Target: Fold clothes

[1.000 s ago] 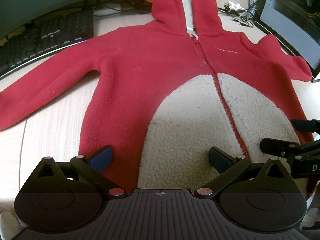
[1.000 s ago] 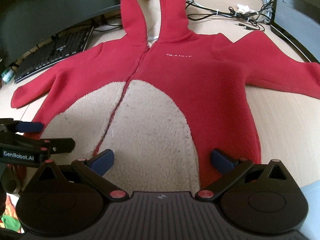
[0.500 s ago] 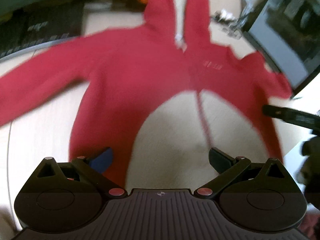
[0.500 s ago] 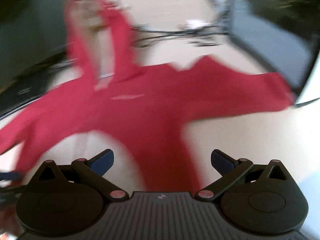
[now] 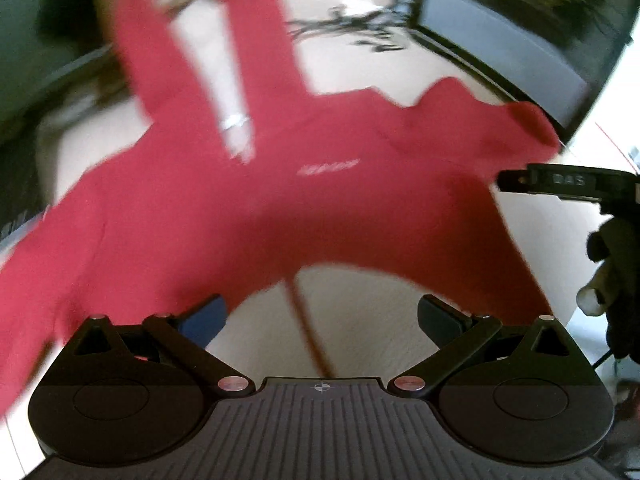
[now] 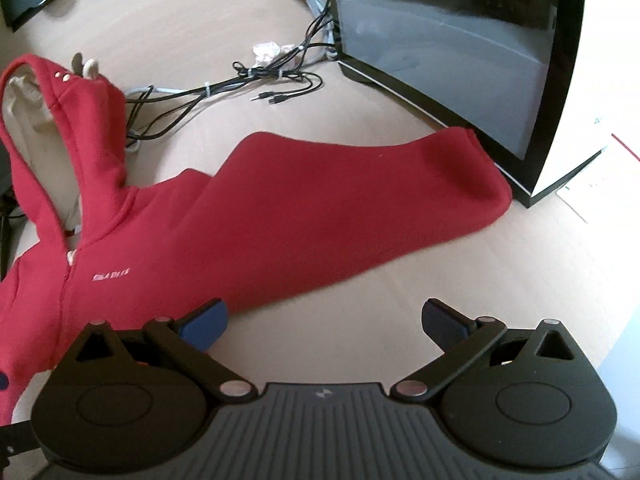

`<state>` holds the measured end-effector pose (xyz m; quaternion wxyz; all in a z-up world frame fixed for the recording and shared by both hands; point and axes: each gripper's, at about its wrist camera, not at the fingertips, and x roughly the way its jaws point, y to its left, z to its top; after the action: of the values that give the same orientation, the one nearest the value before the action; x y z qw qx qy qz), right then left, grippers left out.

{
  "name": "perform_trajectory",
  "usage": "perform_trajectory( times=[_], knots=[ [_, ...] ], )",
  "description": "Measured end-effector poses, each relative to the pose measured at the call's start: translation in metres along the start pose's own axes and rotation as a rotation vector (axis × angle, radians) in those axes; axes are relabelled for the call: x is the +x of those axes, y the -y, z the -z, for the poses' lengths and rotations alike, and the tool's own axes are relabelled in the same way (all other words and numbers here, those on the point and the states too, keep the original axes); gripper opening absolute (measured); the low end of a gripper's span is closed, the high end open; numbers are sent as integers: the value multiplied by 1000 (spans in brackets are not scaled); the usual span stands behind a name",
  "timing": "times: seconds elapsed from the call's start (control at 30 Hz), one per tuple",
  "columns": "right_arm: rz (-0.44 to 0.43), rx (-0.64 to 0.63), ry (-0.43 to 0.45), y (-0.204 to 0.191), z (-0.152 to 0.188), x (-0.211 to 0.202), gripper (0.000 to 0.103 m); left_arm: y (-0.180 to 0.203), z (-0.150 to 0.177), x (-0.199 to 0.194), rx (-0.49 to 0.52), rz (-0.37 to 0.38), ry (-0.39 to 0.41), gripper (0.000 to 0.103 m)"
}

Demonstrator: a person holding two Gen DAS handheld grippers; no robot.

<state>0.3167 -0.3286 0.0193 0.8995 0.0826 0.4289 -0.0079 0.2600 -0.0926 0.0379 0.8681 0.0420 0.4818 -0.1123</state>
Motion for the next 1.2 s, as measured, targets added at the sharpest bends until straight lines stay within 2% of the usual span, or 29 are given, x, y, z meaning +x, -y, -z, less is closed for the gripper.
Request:
perform_trajectory(
  times=[0.13,0.3,0.47,0.57,0.67,0.7,0.73,0.77,0.8,0.9,1.0,1.1,1.2],
  knots=[
    [29,24,20,16,-3,2,103,36,-26,9,192,-2,79,103],
    [93,68,49,45,-2,-2,103,90,-51,23,452,31,202,103],
    [123,170,66,86,17,-10,103,141,-63,46,659,89,267,103],
    [140,228,69,110,27,-17,103,167,-68,60,750,143,281,103],
    [159,255,74,123,36,-26,103,184,-78,81,759,189,252,102],
    [167,259,75,126,38,-28,103,186,-81,86,748,191,238,98],
    [174,265,75,129,40,-30,103,188,-84,92,738,193,224,82],
    [177,271,75,131,41,-31,103,190,-87,97,725,195,207,70],
    [180,278,74,133,43,-32,103,190,-91,103,705,197,184,62],
    [183,291,73,133,46,-35,103,186,-99,117,664,204,158,67],
    [180,293,74,129,46,-35,103,181,-101,126,676,188,149,69],
    [179,288,73,123,44,-34,103,175,-102,135,664,182,126,82],
    [180,278,73,118,42,-33,103,168,-102,136,637,204,121,85]
  ],
)
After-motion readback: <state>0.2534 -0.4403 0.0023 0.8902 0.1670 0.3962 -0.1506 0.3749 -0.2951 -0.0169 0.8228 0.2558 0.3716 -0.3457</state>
